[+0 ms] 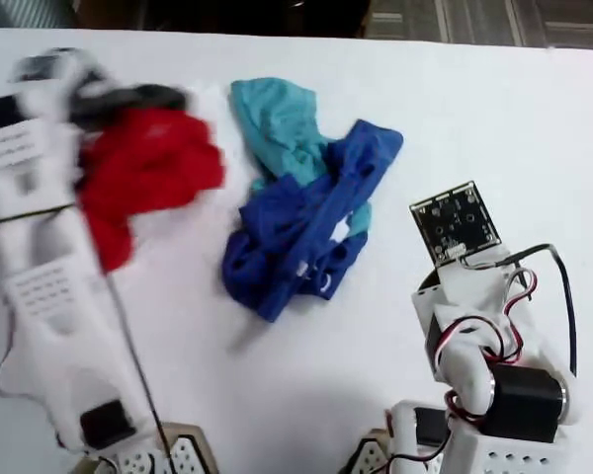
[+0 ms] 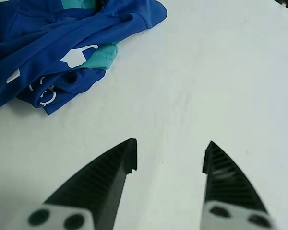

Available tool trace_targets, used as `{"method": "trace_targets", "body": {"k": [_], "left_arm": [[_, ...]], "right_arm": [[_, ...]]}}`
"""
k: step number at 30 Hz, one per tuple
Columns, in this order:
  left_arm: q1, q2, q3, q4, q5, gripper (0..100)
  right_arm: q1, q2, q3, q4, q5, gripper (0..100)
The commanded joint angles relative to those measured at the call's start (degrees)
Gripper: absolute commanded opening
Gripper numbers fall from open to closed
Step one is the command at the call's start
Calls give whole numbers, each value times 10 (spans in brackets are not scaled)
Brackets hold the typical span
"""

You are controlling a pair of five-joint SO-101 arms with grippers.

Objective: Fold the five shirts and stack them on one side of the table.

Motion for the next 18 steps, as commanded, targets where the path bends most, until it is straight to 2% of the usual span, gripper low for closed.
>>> {"method": "trace_targets", "body": {"k": [1, 7, 12, 14, 18], "left_arm": [[-121, -10, -68, 11, 5, 26], [-227, -10, -144, 11, 4, 27], [-237, -6, -151, 13, -85, 31], [-238, -4, -151, 13, -92, 75], [-226, -15, -157, 13, -92, 263]], "right_arm": [[4, 6, -4, -2, 4, 230], [4, 6, -4, -2, 4, 230], [4, 6, -4, -2, 1, 230], [4, 6, -4, -2, 3, 230], [4, 6, -4, -2, 3, 230]]}}
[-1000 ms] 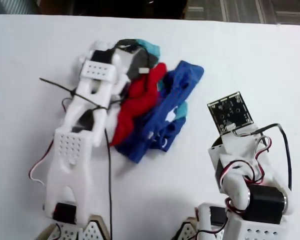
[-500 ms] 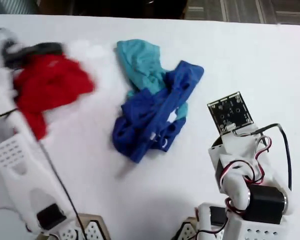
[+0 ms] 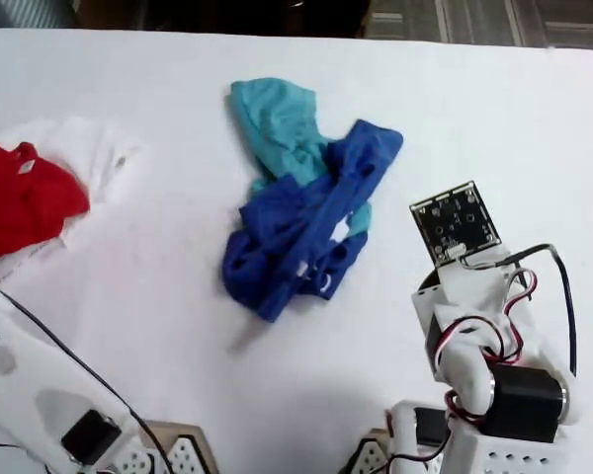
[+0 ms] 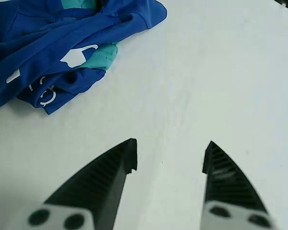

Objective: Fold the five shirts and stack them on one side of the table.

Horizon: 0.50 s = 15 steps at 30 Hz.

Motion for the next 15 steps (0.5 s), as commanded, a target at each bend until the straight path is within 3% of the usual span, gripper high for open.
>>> {"method": "trace_targets", "body": {"k": [1, 6, 15], "left_arm": [[13, -27, -30, 9, -5, 290], [71, -91, -27, 9, -4, 262], [234, -211, 15, 11, 25, 263]], "right_arm": [[4, 6, -4, -2, 3, 230], [4, 6, -4, -2, 3, 230], [5, 6, -4, 0, 3, 230]]}}
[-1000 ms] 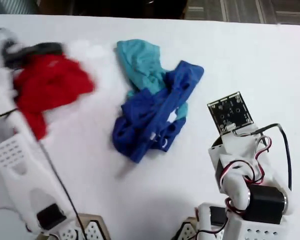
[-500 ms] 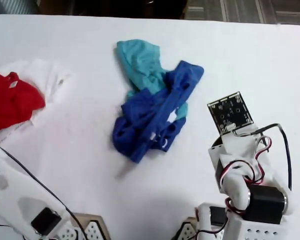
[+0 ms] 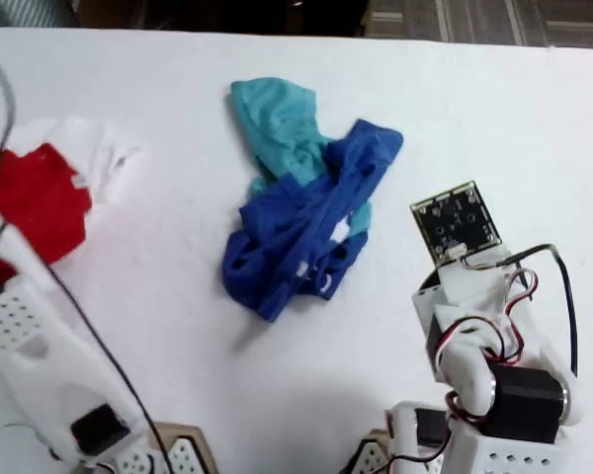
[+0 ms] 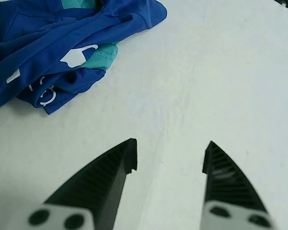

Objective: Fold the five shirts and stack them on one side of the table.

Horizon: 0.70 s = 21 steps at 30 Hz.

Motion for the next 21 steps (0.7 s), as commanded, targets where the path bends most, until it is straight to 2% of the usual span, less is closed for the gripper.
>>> {"method": "trace_targets", "body": {"k": [1, 4, 8, 13, 16, 21], "left_arm": [[71, -84, 39, 11, 8, 263], [131, -144, 147, 11, 9, 261], [221, -235, 364, 10, 5, 264], [360, -309, 610, -2, -40, 264], [410, -315, 672, -33, -31, 264], [451, -301, 705, -85, 36, 289]], "right_arm": [[6, 6, -4, 0, 3, 230], [8, 6, -4, 1, 3, 230], [8, 6, -4, 1, 3, 230], [8, 6, -4, 0, 3, 230], [7, 6, -2, 0, 3, 230], [6, 6, -1, 1, 3, 230]]}}
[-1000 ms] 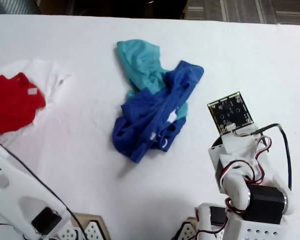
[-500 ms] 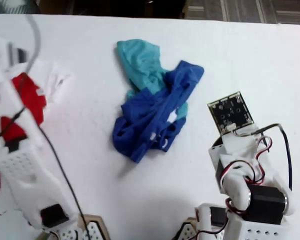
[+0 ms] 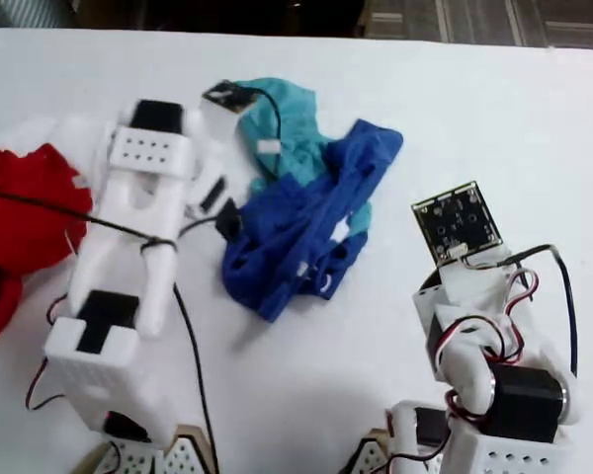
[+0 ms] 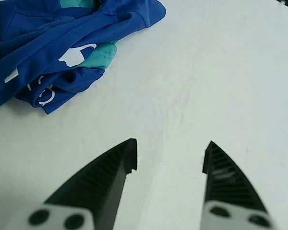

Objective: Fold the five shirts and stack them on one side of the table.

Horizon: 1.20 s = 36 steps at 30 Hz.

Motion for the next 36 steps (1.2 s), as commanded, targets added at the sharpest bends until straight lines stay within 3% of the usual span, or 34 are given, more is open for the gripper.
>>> {"method": "trace_targets", "body": {"k": [1, 9, 19, 21, 24, 25, 26, 30, 36], "left_arm": [[36, -19, 7, -26, 45, 297], [112, 55, 2, -28, 63, 299], [116, 163, 1, -72, 62, 295], [115, 172, 1, -70, 61, 247], [114, 182, 2, -68, 40, 36], [113, 185, 2, -68, 40, 11], [113, 184, 7, -67, 40, 49], [113, 181, -5, -55, 40, 29], [84, 181, -116, 46, 54, 28]], "right_arm": [[2, 6, -2, 1, 3, 230], [4, 6, -2, 2, 3, 230], [4, 6, -2, 2, 3, 230], [4, 6, -2, 2, 3, 230], [4, 6, -2, 2, 3, 230], [3, 6, -2, 2, 3, 230], [3, 6, -2, 2, 3, 230], [4, 6, -2, 2, 3, 230], [4, 6, -2, 2, 3, 230]]}}
